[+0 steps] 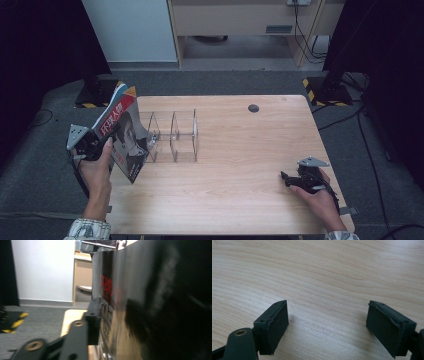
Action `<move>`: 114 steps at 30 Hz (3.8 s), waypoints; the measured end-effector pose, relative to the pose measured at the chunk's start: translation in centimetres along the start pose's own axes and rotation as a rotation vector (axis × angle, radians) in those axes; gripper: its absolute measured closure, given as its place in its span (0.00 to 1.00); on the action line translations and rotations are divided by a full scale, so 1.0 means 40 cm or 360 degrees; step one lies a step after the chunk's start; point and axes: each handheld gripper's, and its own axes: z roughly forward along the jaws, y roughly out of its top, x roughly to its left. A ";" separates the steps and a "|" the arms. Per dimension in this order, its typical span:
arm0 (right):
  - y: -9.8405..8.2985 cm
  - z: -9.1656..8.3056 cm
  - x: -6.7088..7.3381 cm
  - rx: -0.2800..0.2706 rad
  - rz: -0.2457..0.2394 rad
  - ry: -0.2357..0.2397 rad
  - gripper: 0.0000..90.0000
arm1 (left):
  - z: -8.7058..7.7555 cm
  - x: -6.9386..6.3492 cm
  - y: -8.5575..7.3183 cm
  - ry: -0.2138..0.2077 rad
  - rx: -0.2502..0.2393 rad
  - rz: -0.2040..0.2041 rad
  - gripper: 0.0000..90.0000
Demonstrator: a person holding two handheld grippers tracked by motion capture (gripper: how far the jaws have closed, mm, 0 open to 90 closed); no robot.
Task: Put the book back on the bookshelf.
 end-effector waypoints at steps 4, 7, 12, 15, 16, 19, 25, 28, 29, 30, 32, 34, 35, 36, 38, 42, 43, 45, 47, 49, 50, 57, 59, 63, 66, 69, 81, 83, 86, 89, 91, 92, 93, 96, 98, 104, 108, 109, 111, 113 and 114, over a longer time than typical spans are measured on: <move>0.000 0.000 0.000 0.0001 0.0000 0.0000 0.20 | -0.005 0.002 -0.004 0.0019 0.0001 -0.0004 0.46; 0.000 0.000 0.000 0.0000 -0.0003 0.0001 0.20 | -0.010 -0.002 -0.010 0.0012 0.0002 0.0016 0.42; 0.000 0.000 0.000 0.0000 -0.0003 0.0001 0.20 | -0.013 -0.009 -0.035 -0.0005 0.0010 -0.0037 0.39; 0.000 0.000 0.000 0.0002 0.0000 0.0001 0.20 | -0.018 -0.008 -0.039 0.0002 0.0015 -0.0028 0.36; 0.000 0.000 0.000 0.0000 -0.0005 0.0001 0.20 | -0.021 -0.007 -0.039 -0.0001 0.0002 -0.0042 0.35; 0.000 0.000 0.000 0.0002 -0.0001 0.0004 0.20 | -0.030 -0.008 -0.042 -0.0011 -0.0006 -0.0050 0.31; 0.000 -0.001 0.002 0.0005 0.0004 0.0009 0.19 | -0.044 -0.024 -0.056 0.0010 -0.0010 -0.0011 0.24; 0.000 0.000 0.002 0.0005 -0.0009 0.0013 0.19 | -0.047 -0.027 -0.064 0.0019 -0.0001 0.0020 0.22; 0.000 0.000 0.002 0.0006 -0.0010 0.0013 0.19 | -0.046 -0.028 -0.067 0.0013 0.0004 0.0022 0.22; 0.000 0.000 0.002 0.0005 -0.0012 0.0012 0.19 | -0.045 -0.028 -0.070 0.0013 0.0011 0.0028 0.22; 0.000 0.000 0.002 0.0004 -0.0009 0.0012 0.19 | -0.043 -0.029 -0.073 0.0025 0.0011 0.0041 0.21; 0.000 0.000 0.002 0.0004 -0.0009 0.0012 0.19 | -0.043 -0.030 -0.075 0.0026 0.0014 0.0045 0.21; 0.000 0.000 0.002 0.0005 -0.0009 0.0012 0.19 | -0.043 -0.031 -0.076 0.0024 0.0017 0.0046 0.21; 0.000 0.000 0.003 0.0005 -0.0009 0.0012 0.19 | -0.044 -0.031 -0.078 0.0017 0.0026 0.0044 0.20; 0.000 0.000 0.003 0.0005 -0.0009 0.0012 0.19 | -0.045 -0.032 -0.083 0.0017 0.0039 0.0063 0.19; 0.000 0.000 0.003 0.0005 -0.0009 0.0012 0.19 | -0.047 -0.032 -0.094 0.0016 0.0074 0.0107 0.15; 0.000 0.000 0.003 0.0005 -0.0009 0.0012 0.19 | -0.048 -0.033 -0.097 0.0017 0.0084 0.0113 0.13; 0.000 0.000 0.003 0.0005 -0.0009 0.0013 0.19 | -0.051 -0.034 -0.102 0.0010 0.0097 0.0125 0.11; 0.000 0.000 0.003 0.0006 -0.0010 0.0013 0.18 | -0.054 -0.035 -0.108 -0.0002 0.0105 0.0135 0.07; 0.000 0.000 0.003 0.0006 -0.0011 0.0013 0.18 | -0.055 -0.037 -0.114 0.0002 0.0126 0.0137 0.06; 0.000 0.000 0.003 0.0007 -0.0010 0.0015 0.18 | -0.055 -0.037 -0.116 0.0009 0.0134 0.0129 0.06; 0.000 0.000 0.003 0.0007 -0.0010 0.0016 0.18 | -0.065 -0.046 -0.128 0.0001 0.0165 0.0144 0.04; 0.000 0.000 0.003 0.0007 -0.0010 0.0016 0.18 | -0.072 -0.049 -0.133 0.0001 0.0178 0.0164 0.04; 0.000 0.000 0.003 0.0007 -0.0010 0.0016 0.18 | -0.085 -0.049 -0.139 0.0008 0.0190 0.0182 0.04; 0.000 -0.001 0.004 0.0010 -0.0008 0.0019 0.18 | -0.093 -0.048 -0.143 0.0011 0.0195 0.0162 0.05; 0.000 0.000 0.004 0.0009 -0.0008 0.0019 0.18 | -0.099 -0.053 -0.152 -0.0004 0.0210 0.0160 0.05; 0.000 0.000 0.005 0.0008 -0.0006 0.0019 0.18 | -0.123 -0.055 -0.173 0.0029 0.0268 0.0134 0.06; 0.000 0.000 0.005 0.0007 -0.0010 0.0019 0.18 | -0.130 -0.057 -0.177 0.0034 0.0285 0.0140 0.06; 0.000 0.000 0.005 0.0007 -0.0011 0.0020 0.18 | -0.145 -0.059 -0.185 0.0035 0.0304 0.0137 0.07; 0.000 -0.001 0.005 0.0008 -0.0010 0.0020 0.18 | -0.159 -0.060 -0.190 0.0036 0.0321 0.0132 0.07; 0.000 0.000 0.006 0.0006 -0.0008 0.0018 0.18 | -0.166 -0.063 -0.193 0.0023 0.0334 0.0135 0.07; 0.000 0.000 0.006 0.0006 -0.0007 0.0017 0.18 | -0.171 -0.066 -0.194 0.0014 0.0343 0.0136 0.08; -0.001 0.000 0.006 0.0006 -0.0008 0.0017 0.18 | -0.174 -0.068 -0.195 0.0004 0.0344 0.0139 0.09; -0.001 0.000 0.006 0.0005 -0.0009 0.0017 0.18 | -0.184 -0.077 -0.197 -0.0018 0.0360 0.0154 0.09; -0.001 0.000 0.006 0.0004 -0.0010 0.0017 0.18 | -0.193 -0.082 -0.201 -0.0030 0.0366 0.0165 0.09; -0.001 0.000 0.006 0.0005 -0.0010 0.0018 0.18 | -0.211 -0.089 -0.208 -0.0063 0.0376 0.0167 0.09; -0.001 0.000 0.006 0.0005 -0.0010 0.0017 0.18 | -0.215 -0.099 -0.207 -0.0108 0.0372 0.0179 0.10; -0.001 0.000 0.006 0.0005 -0.0010 0.0017 0.18 | -0.216 -0.101 -0.207 -0.0123 0.0370 0.0182 0.10; -0.001 0.000 0.006 0.0005 -0.0010 0.0017 0.18 | -0.214 -0.107 -0.207 -0.0143 0.0371 0.0189 0.11; -0.001 0.000 0.006 0.0005 -0.0010 0.0018 0.18 | -0.211 -0.112 -0.207 -0.0170 0.0374 0.0198 0.11; -0.001 0.000 0.006 0.0005 -0.0010 0.0017 0.18 | -0.208 -0.115 -0.208 -0.0183 0.0378 0.0202 0.11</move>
